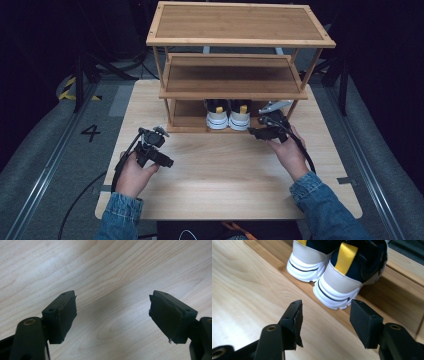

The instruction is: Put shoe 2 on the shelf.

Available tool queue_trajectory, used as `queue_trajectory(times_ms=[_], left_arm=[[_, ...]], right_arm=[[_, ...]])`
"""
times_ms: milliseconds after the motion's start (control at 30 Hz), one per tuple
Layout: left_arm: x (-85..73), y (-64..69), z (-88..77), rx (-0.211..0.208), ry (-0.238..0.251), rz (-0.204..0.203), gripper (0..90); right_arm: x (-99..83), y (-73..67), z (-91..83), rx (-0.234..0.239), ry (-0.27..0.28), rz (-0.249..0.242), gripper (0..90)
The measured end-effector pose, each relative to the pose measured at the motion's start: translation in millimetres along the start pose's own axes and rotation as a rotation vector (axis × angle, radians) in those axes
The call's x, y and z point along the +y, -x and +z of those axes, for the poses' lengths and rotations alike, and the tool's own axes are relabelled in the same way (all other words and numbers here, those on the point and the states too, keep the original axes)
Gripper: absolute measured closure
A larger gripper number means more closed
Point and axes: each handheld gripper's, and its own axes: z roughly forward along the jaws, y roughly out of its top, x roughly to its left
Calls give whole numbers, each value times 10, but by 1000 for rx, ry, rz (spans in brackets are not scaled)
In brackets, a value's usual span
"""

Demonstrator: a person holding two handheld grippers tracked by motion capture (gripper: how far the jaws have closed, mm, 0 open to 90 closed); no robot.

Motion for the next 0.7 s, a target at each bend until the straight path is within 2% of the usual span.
queue_trajectory(times_ms=[167, 333, 533, 700], left_arm=[[91, -10, -15, -12, 15, 16, 218], [186, -9, -46, -26, 35, 57, 200], [255, -28, -59, -55, 57, 74, 193], [275, -75, -53, -70, 84, 93, 190]], right_arm=[[-83, 78, -291, -3, 29, 28, 449], [-221, 206, -532, 1, 41, 71, 439], [-386, 364, -701, 34, 45, 114, 453], [-604, 552, -801, 61, 48, 121, 447]])
